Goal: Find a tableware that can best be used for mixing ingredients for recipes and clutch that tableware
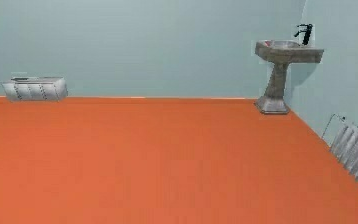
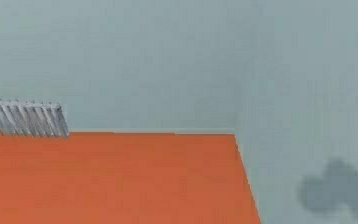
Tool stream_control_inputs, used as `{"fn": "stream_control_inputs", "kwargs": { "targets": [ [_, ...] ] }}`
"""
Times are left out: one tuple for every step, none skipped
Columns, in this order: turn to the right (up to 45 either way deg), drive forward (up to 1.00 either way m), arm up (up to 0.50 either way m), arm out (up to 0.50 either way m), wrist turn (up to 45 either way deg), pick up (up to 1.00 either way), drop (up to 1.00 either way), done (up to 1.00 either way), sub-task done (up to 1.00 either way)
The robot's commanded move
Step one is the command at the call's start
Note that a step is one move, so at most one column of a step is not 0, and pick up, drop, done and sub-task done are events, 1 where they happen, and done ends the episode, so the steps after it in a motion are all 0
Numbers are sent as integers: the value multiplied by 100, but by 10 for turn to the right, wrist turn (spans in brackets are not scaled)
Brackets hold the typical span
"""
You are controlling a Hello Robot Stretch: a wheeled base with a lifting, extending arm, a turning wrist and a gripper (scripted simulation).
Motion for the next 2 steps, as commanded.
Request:
{"fn": "stream_control_inputs", "kwargs": {
  "targets": [
    [-450, 0, 0, 0, 0, 0, 0, 0, 0],
    [-450, 0, 0, 0, 0, 0, 0, 0, 0]
  ]
}}
